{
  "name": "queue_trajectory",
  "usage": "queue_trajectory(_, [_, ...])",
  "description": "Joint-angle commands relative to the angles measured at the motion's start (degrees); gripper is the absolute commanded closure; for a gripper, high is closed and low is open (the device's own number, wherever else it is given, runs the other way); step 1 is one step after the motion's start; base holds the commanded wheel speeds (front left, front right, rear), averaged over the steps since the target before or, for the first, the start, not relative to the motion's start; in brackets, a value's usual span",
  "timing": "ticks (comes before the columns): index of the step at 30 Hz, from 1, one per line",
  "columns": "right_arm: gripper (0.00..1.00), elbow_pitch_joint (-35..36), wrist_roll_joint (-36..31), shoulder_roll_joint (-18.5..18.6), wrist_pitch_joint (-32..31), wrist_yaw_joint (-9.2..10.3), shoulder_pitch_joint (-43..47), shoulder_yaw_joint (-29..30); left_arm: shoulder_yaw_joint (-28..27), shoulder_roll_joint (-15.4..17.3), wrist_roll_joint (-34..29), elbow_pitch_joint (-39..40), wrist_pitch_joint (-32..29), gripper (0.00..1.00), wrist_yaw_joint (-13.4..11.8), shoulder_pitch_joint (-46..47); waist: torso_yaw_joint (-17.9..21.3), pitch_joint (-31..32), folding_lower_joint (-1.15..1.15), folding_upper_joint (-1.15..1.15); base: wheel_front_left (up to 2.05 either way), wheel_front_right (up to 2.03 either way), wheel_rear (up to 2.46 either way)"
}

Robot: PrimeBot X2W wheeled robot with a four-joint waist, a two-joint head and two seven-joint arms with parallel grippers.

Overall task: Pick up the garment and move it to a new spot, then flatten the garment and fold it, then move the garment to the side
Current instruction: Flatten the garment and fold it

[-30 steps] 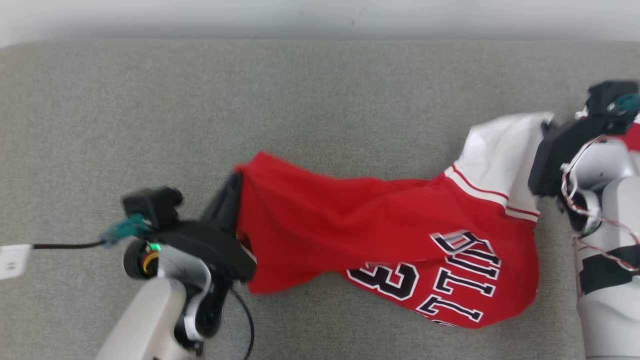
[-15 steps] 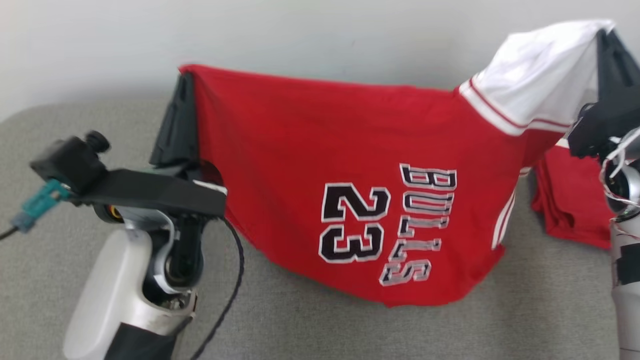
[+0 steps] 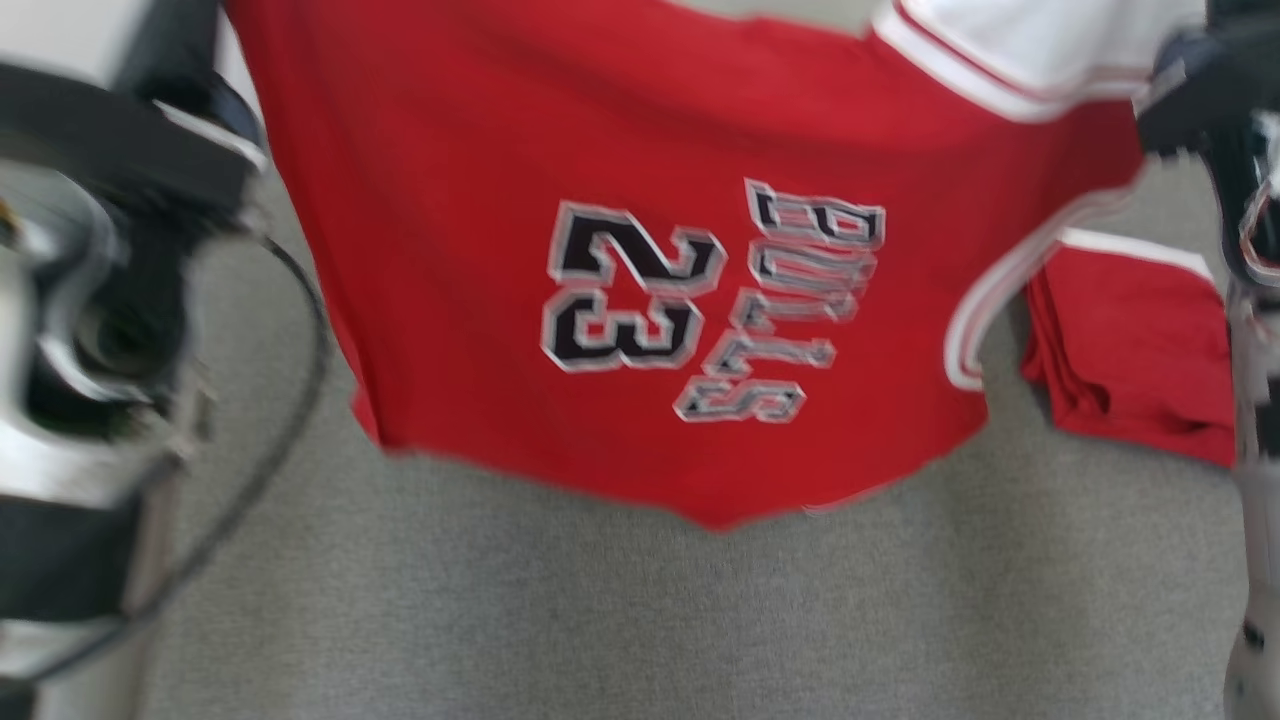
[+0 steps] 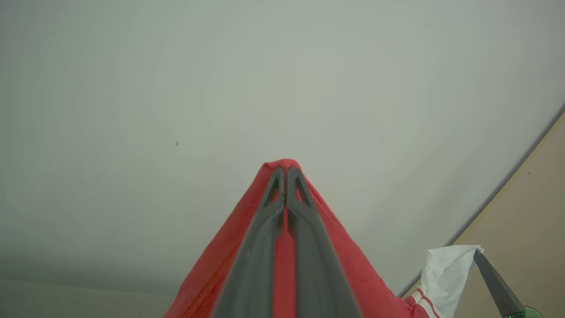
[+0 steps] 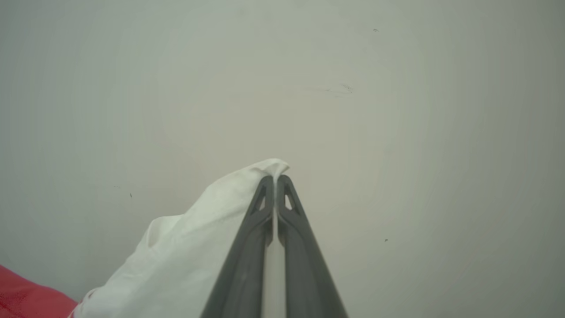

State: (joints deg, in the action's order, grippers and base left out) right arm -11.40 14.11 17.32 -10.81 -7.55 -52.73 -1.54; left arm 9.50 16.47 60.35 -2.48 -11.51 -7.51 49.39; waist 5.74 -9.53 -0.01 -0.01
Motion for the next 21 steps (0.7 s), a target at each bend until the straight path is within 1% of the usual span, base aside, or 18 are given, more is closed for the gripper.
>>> queue_trajectory(1, [1.0, -1.86, 0.27, 0.0, 0.07, 0.12, -2.94, -1.65, -0.28, 1.52, -0.77, -0.85, -0.94, 1.0, 0.0, 3.12, 2.08, -7.8, 0.01, 0.01, 0.0, 0.0, 0.0])
queue_trajectory(2, [1.0, -3.12, 0.62, -0.35, 0.14, 0.12, -5.17, -2.55, -0.66, 2.25, -1.03, -1.53, -1.42, 1.0, -0.3, 5.16, 2.3, -9.51, 0.01, 0.01, 0.0, 0.0, 0.0])
queue_trajectory(3, [1.0, -4.84, 0.32, -0.28, 0.53, 0.12, -7.48, -3.51, -0.92, 3.14, -1.72, -2.38, -1.37, 1.0, 0.06, 7.24, 2.4, -10.98, 0.01, 0.01, 0.0, 0.0, 0.0])
queue_trajectory(5, [1.0, -8.07, -0.79, -0.1, 1.73, 0.12, -12.35, -5.18, -1.83, 3.56, -2.03, -4.35, -0.49, 1.0, 0.42, 11.63, 2.56, -14.01, 0.01, 0.01, 0.0, 0.0, 0.0])
queue_trajectory(8, [1.0, -12.8, -3.5, -0.8, 5.14, 0.12, -19.24, -5.58, -1.94, 4.86, -4.71, -7.78, 2.73, 1.0, 2.12, 17.79, 2.45, -17.34, 0.01, 0.01, 0.0, 0.0, 0.0])
queue_trajectory(9, [1.0, -14.25, -4.41, -1.2, 6.76, 0.12, -21.65, -5.26, -2.83, 4.39, -4.8, -9.12, 4.19, 1.0, 2.27, 19.82, 2.54, -18.18, 0.01, 0.01, 0.0, 0.0, 0.0])
queue_trajectory(11, [1.0, -17.07, -7.46, -1.91, 10.57, 0.12, -25.99, -4.8, -4.84, 3.18, -5.28, -11.35, 9.22, 1.0, 3.04, 23.77, 2.48, -19.0, 0.01, 0.01, 0.0, 0.0, 0.0])
queue_trajectory(12, [1.0, -17.07, -7.46, -1.91, 10.57, 0.12, -25.99, -4.8, -4.84, 3.18, -5.28, -11.35, 9.22, 1.0, 3.04, 23.77, 2.48, -19.0, 0.01, 0.01, 0.0, 0.0, 0.0])
queue_trajectory(13, [1.0, -18.28, -8.73, -2.32, 12.67, 0.12, -28.26, -3.81, -4.96, 2.63, -5.79, -12.36, 11.23, 1.0, 3.92, 25.47, 2.4, -19.16, 0.01, 0.01, 0.0, 0.0, 0.0])
queue_trajectory(15, [1.0, -16.0, -15.06, -6.11, 15.73, 0.12, -29.34, -0.78, -5.1, 1.86, -6.6, -14.15, 15.2, 1.0, 5.85, 28.81, 2.43, -19.1, 0.01, 0.01, 0.0, 0.0, 0.0])
queue_trajectory(18, [1.0, -10.43, -23.35, -10.01, 18.23, 0.12, -30.31, 3.3, -4.82, 1.02, -7.72, -15.79, 20.39, 1.0, 9.91, 33.2, 2.5, -18.94, 0.01, 0.01, 0.0, 0.0, 0.0])
queue_trajectory(21, [1.0, -4.84, -28.72, -12.43, 17.77, 0.12, -28.33, 3.42, -4.55, 0.46, -7.56, -16.73, 23.48, 1.0, 12.91, 35.47, 2.86, -19.6, 0.01, 0.01, 0.0, 0.0, 0.0])
